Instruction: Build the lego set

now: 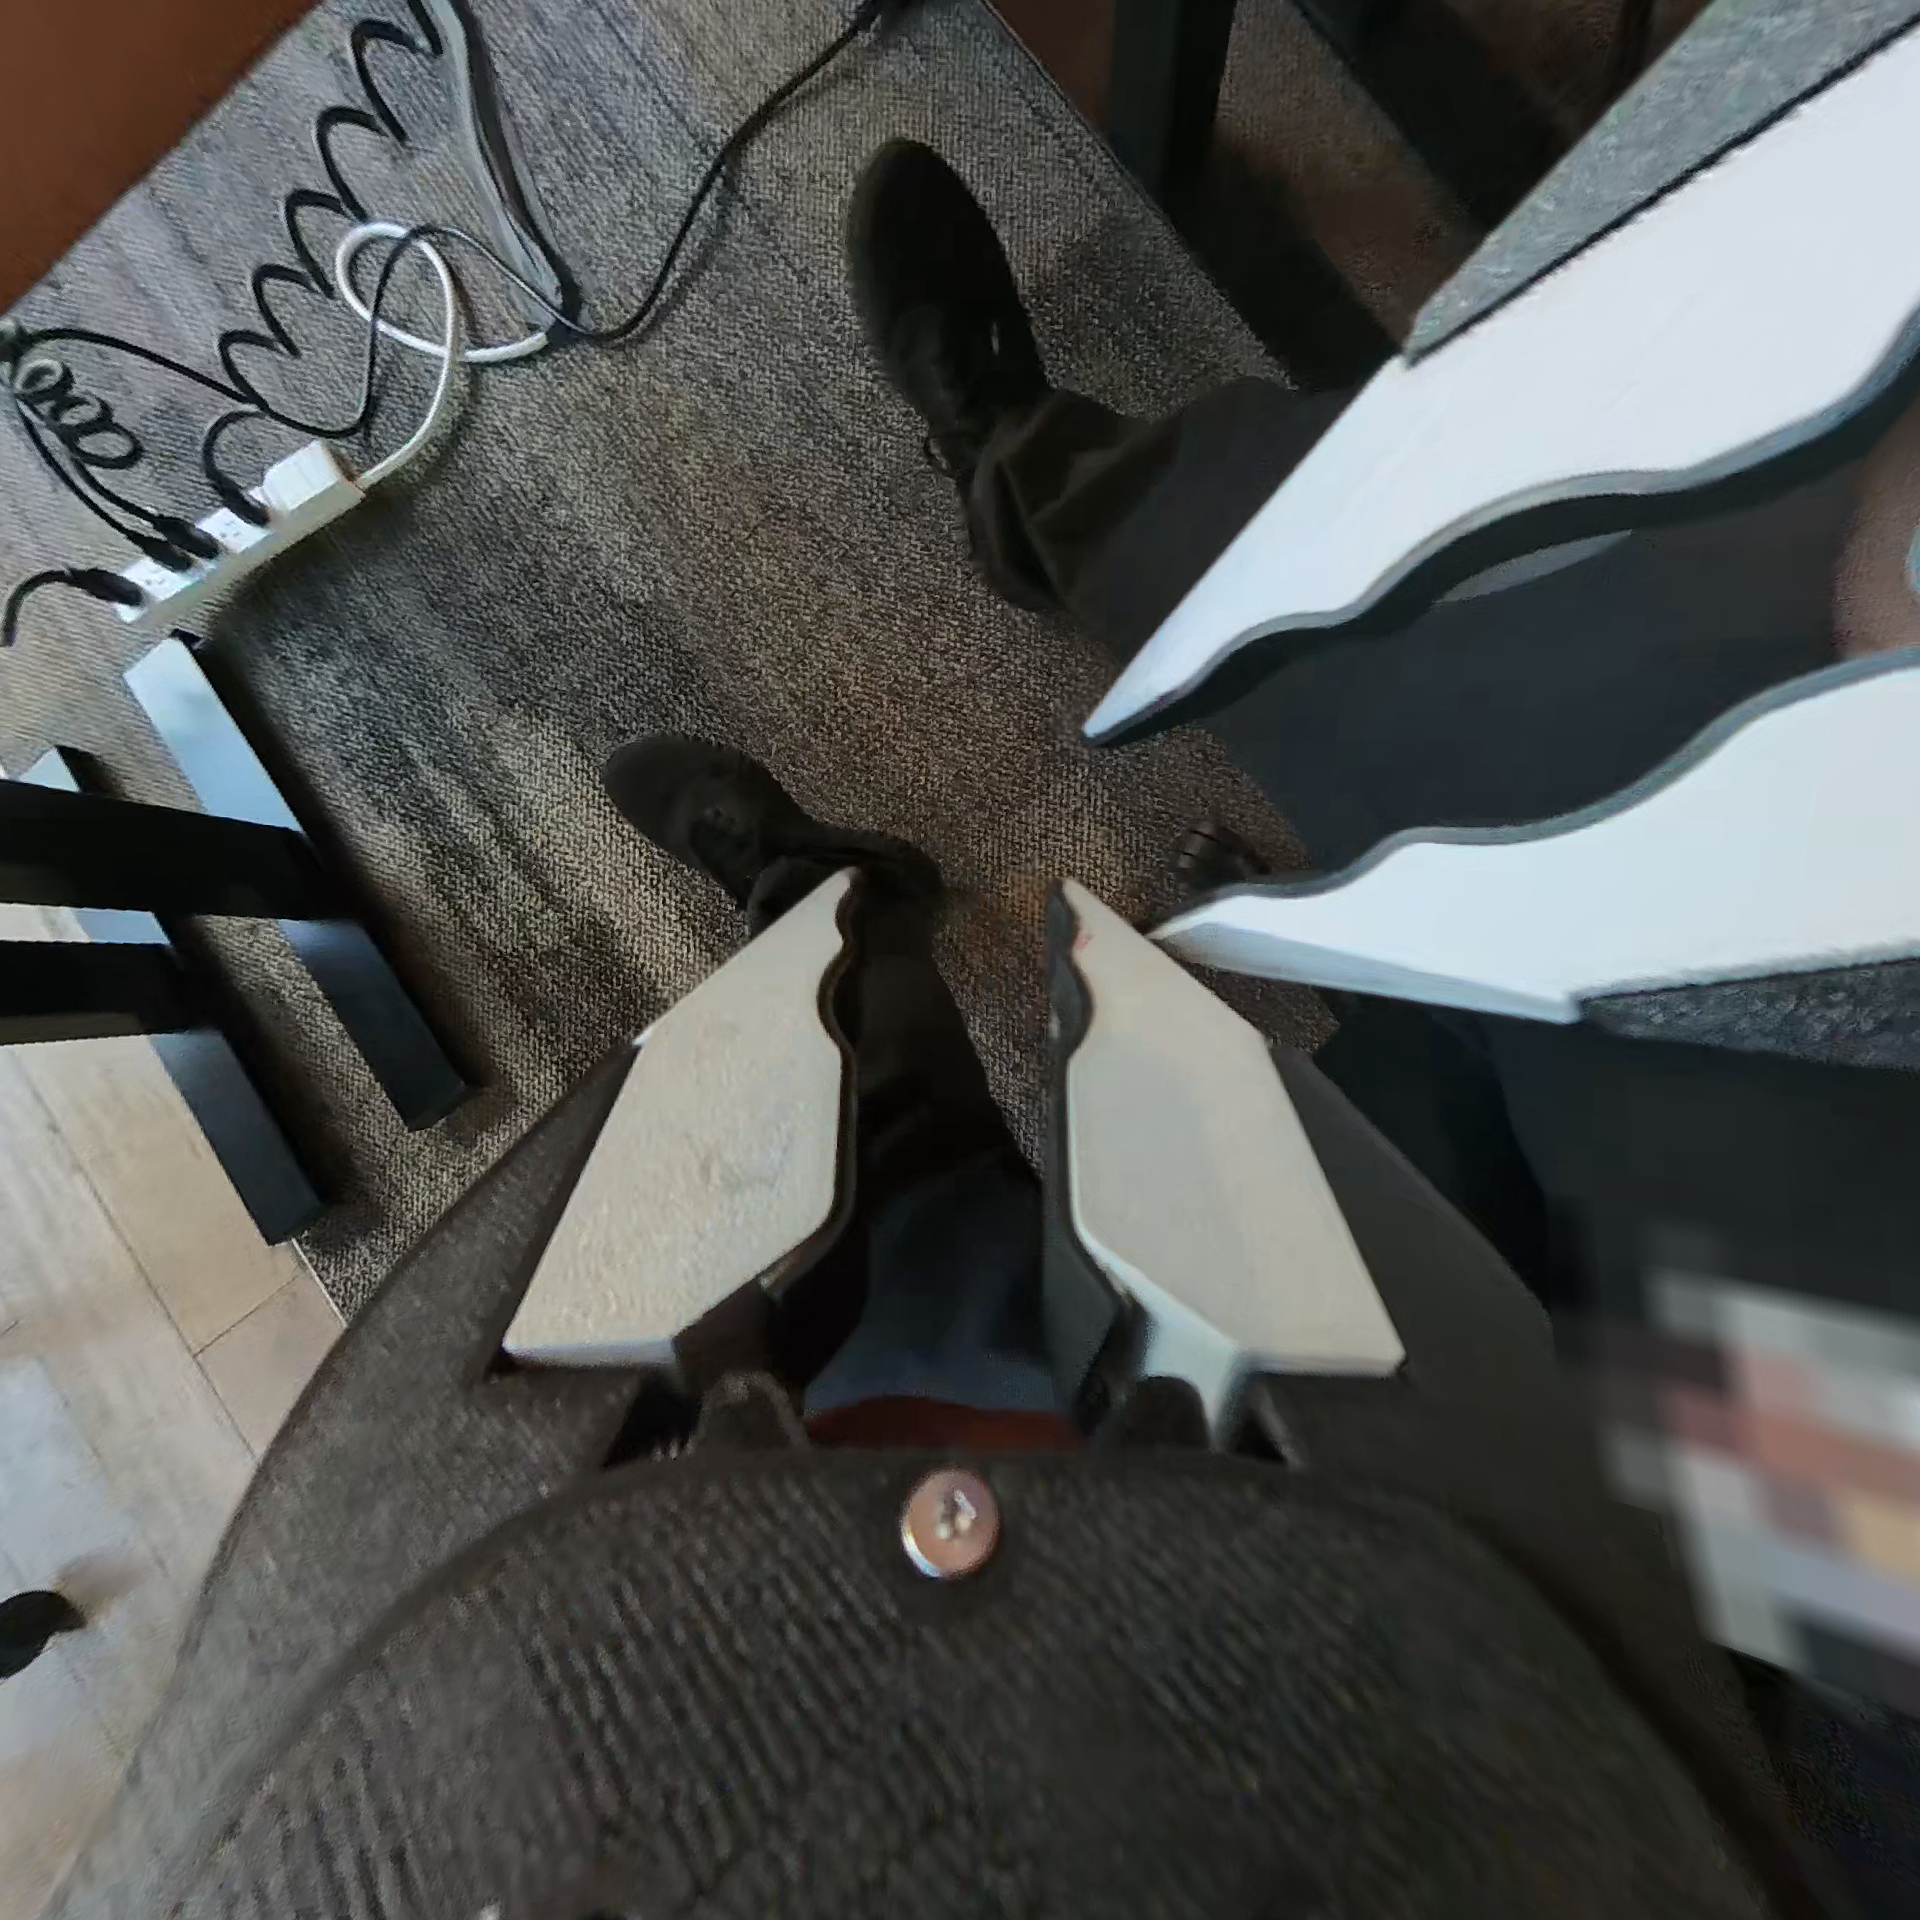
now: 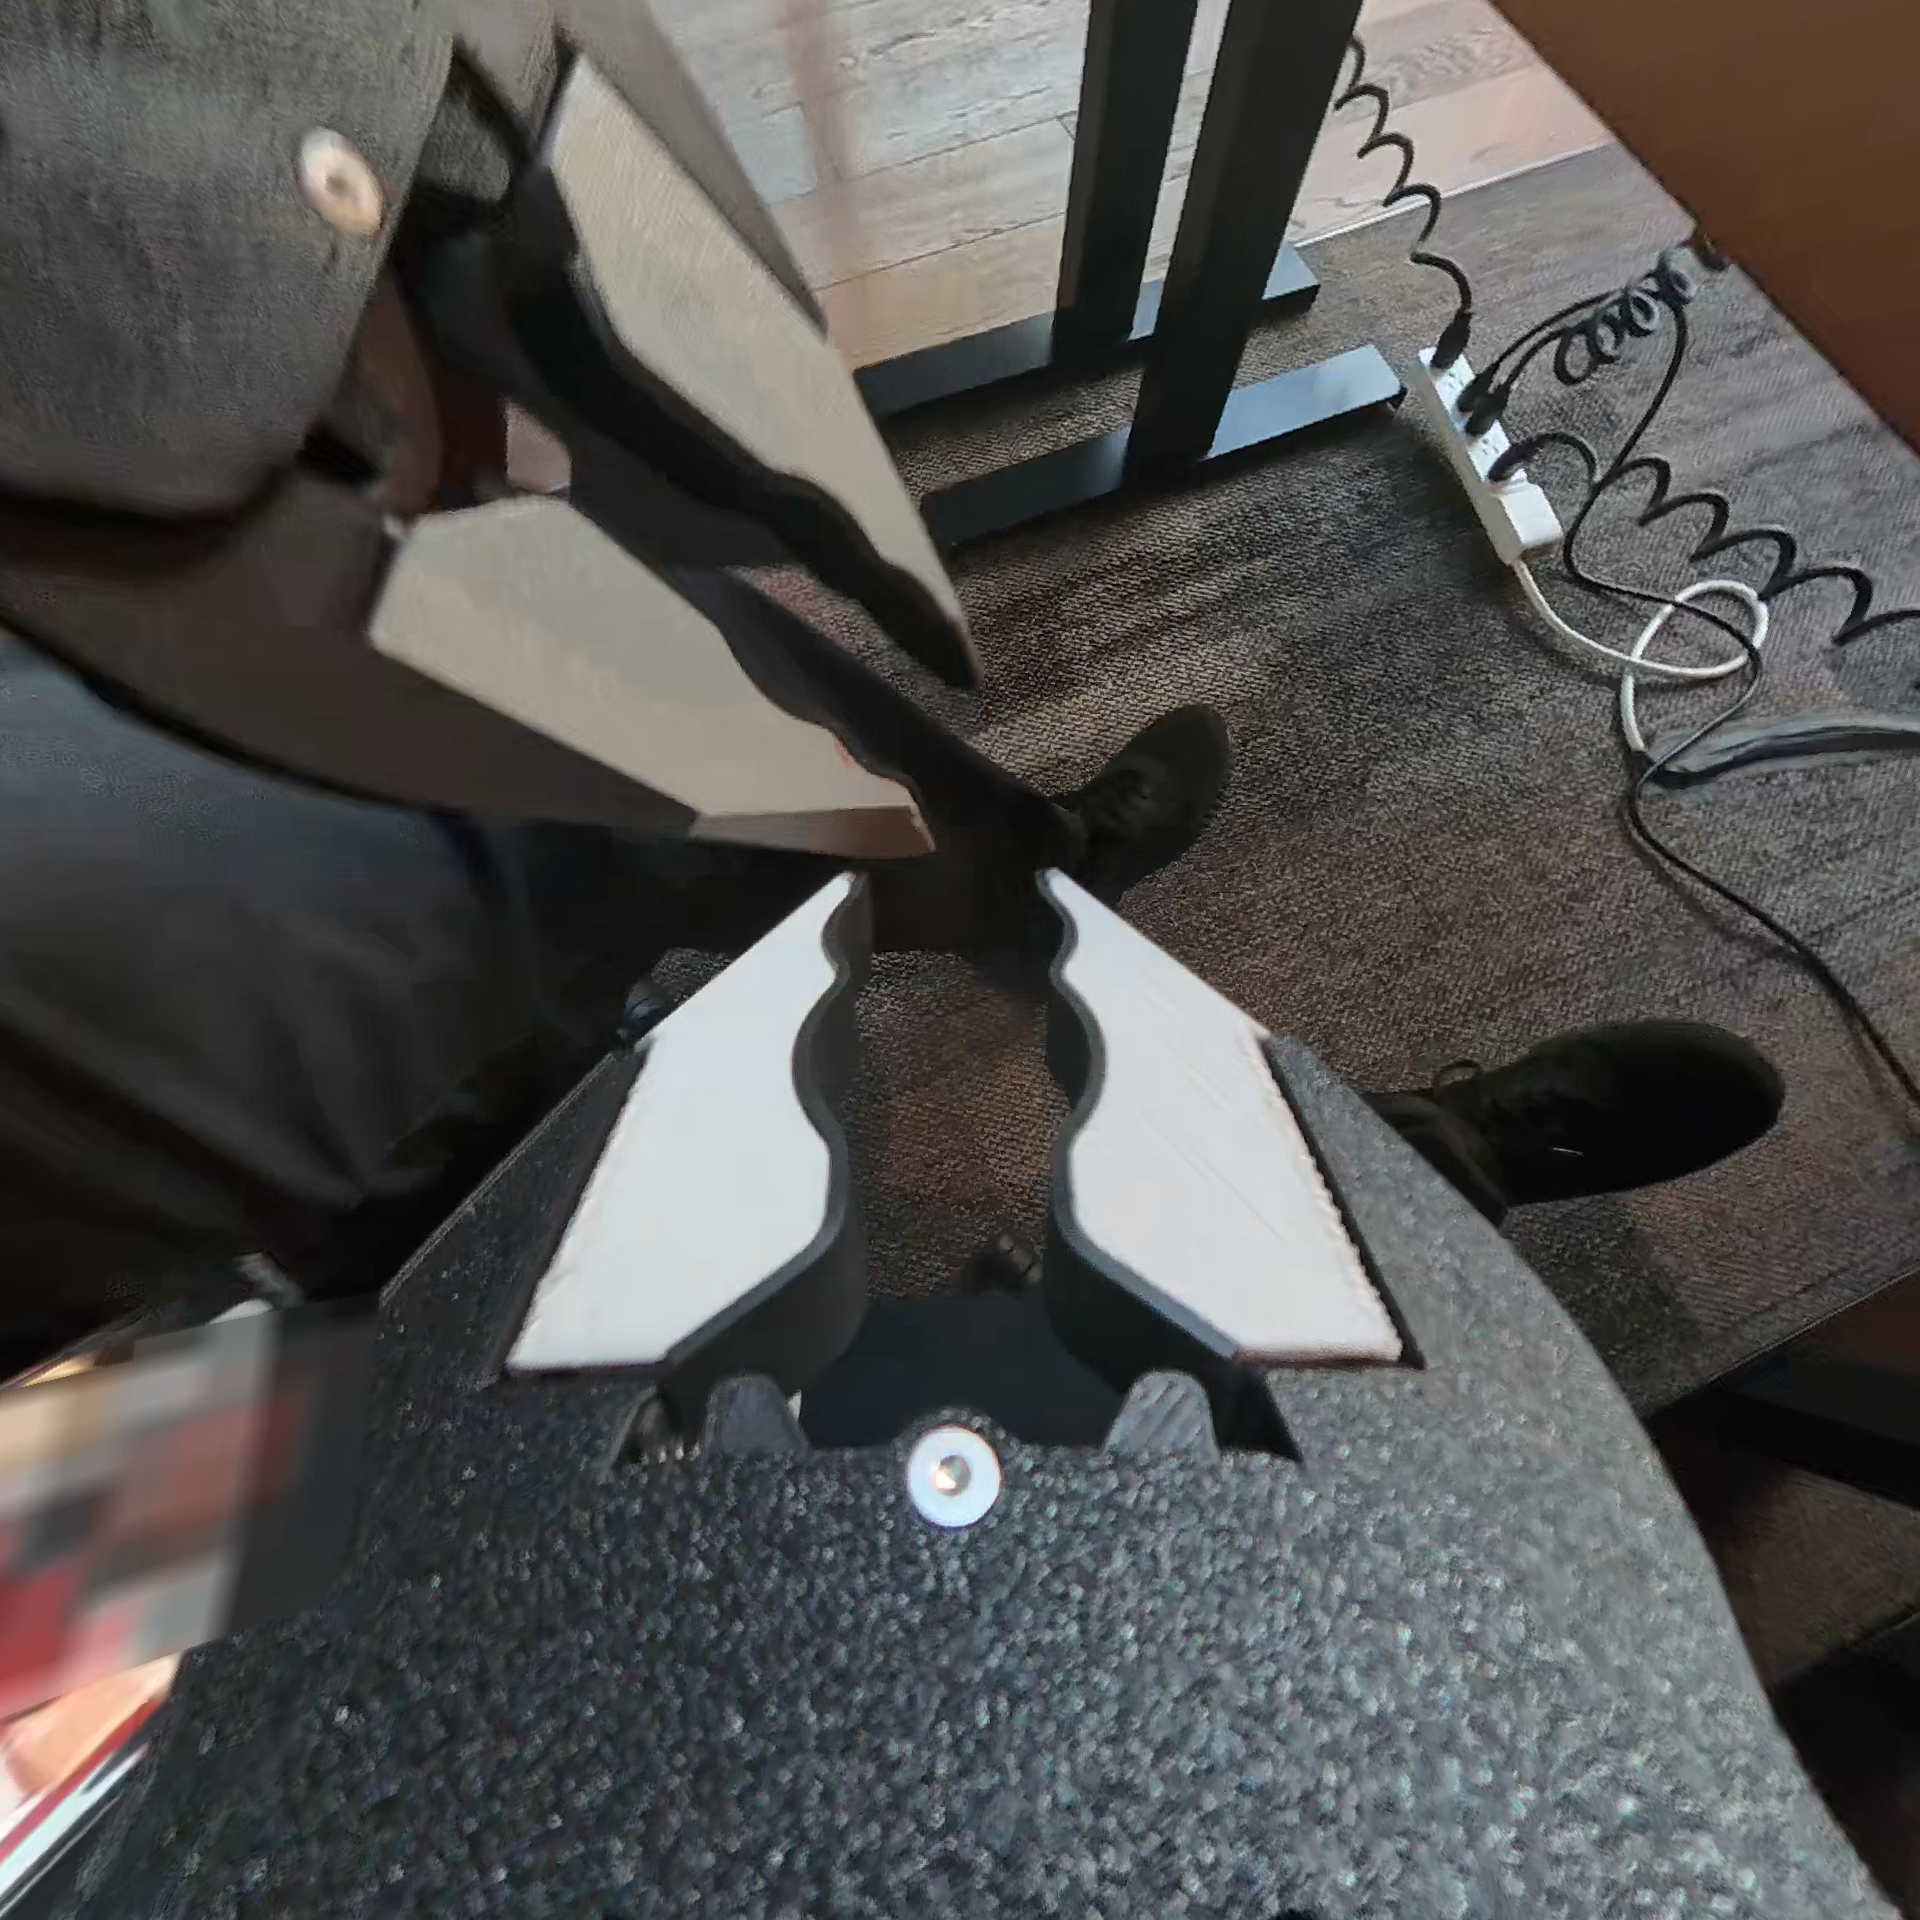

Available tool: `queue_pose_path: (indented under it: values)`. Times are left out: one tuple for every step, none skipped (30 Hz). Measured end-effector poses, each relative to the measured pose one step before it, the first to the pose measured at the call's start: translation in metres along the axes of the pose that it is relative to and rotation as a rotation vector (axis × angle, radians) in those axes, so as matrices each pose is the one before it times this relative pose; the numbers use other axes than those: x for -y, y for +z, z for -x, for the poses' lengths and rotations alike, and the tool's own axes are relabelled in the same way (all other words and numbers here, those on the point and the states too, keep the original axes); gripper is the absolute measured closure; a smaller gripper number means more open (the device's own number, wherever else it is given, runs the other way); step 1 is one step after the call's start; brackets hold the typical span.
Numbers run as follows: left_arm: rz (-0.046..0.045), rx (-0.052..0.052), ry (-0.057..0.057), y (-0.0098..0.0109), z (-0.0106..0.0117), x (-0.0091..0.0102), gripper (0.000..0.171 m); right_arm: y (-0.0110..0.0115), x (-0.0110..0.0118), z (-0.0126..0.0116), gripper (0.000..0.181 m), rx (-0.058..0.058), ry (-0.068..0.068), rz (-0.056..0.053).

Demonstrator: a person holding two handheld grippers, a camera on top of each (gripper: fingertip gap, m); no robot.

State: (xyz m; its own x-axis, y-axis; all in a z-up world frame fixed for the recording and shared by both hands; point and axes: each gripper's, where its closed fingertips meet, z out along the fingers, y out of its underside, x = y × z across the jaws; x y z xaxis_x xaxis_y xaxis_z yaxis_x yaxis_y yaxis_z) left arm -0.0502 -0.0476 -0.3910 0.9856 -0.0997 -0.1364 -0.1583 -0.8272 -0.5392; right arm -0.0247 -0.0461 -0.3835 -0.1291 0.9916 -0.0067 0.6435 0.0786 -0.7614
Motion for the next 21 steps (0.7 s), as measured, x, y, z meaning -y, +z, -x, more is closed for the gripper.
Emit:
queue_pose_path:
  values:
    - [-0.00624,-0.0146,0.0073,-0.00264,0.00288,-0.00052,0.136,-0.00024,-0.00062,0.00241,0.151,0.0083,-0.0240,0.0032]
    - [-0.00979,-0.0107,0.0009,-0.00152,0.00284,0.00032,0.135,-0.00116,0.00006,0.00362,0.150,0.0217,-0.0220,0.0002]
    - [-0.00937,-0.0222,-0.0049,-0.00035,0.00010,0.00110,0.135,-0.00192,0.00186,0.00346,0.145,0.0263,-0.0194,-0.0105]
    - [-0.00430,-0.0414,0.0001,0.00065,-0.00357,0.00054,0.134,-0.00227,0.00374,0.00204,0.140,0.0212,-0.0183,-0.0193]
    - [-0.00119,-0.0353,0.0010,0.00104,-0.00350,0.00029,0.134,-0.00191,0.00492,0.00022,0.138,0.0147,-0.0137,-0.0217]
    - [0.00197,-0.0293,0.0054,0.00085,-0.00321,0.00049,0.133,-0.00143,0.00497,-0.00060,0.137,0.0140,-0.0129,-0.0220]
    - [-0.00181,-0.0165,0.0139,0.00009,-0.00157,0.00181,0.136,-0.00068,0.00309,-0.00293,0.133,0.0032,-0.0152,-0.0140]
    - [-0.01167,-0.0049,0.0254,-0.00076,0.00043,0.00414,0.137,-0.00023,0.00086,-0.00445,0.129,-0.0033,-0.0132,-0.0067]
    - [-0.01619,-0.0037,0.0351,-0.00105,0.00105,0.00586,0.139,-0.00088,0.00222,-0.00401,0.128,0.0050,-0.0042,-0.0170]
    - [-0.01954,0.0031,0.0422,-0.00088,0.00285,0.00746,0.141,-0.00113,0.00362,-0.00528,0.128,0.0020,0.0030,-0.0197]
    - [-0.02079,0.0095,0.0479,-0.00057,0.00500,0.00855,0.144,-0.00074,0.00448,-0.00748,0.127,-0.0069,0.0051,-0.0146]
    - [-0.02408,0.0123,0.0497,-0.00011,0.00646,0.00877,0.148,-0.00029,0.00518,-0.00783,0.128,-0.0067,0.0008,-0.0079]
    - [-0.03095,0.0090,0.0406,0.00011,0.00665,0.00879,0.152,-0.00016,0.00517,-0.00754,0.131,-0.0075,-0.0003,-0.0047]
    - [-0.03711,-0.0102,0.0288,-0.00007,0.00418,0.00873,0.159,-0.00100,0.00547,-0.00640,0.135,-0.0053,0.0022,-0.0096]
    - [-0.04019,-0.0175,0.0196,-0.00094,0.00350,0.00884,0.168,-0.00200,0.00645,-0.00566,0.140,-0.0105,-0.0065,-0.0152]
    - [-0.04189,-0.0081,0.0137,-0.00191,0.00500,0.00870,0.171,-0.00185,0.00757,-0.00562,0.144,-0.0187,-0.0188,-0.0184]
    - [-0.03496,0.0020,0.0083,-0.00242,0.00692,0.00734,0.171,-0.00142,0.00756,-0.00456,0.147,-0.0174,-0.0196,-0.0156]
    - [-0.02331,-0.0069,0.0044,-0.00191,0.00552,0.00560,0.171,-0.00038,0.00629,-0.00221,0.151,-0.0046,-0.0127,-0.0139]
    - [-0.01261,-0.0091,-0.0014,-0.00069,0.00480,0.00351,0.171,0.00069,0.00453,-0.00397,0.150,-0.0145,-0.0067,-0.0091]
    - [-0.00865,-0.0116,-0.0063,0.00020,0.00398,0.00229,0.171,0.00139,0.00315,-0.00361,0.148,-0.0073,-0.0075,-0.0035]
    - [-0.00412,-0.0096,-0.0043,0.00072,0.00344,0.00106,0.169,0.00193,0.00188,-0.00305,0.146,0.0010,-0.0063,0.0023]
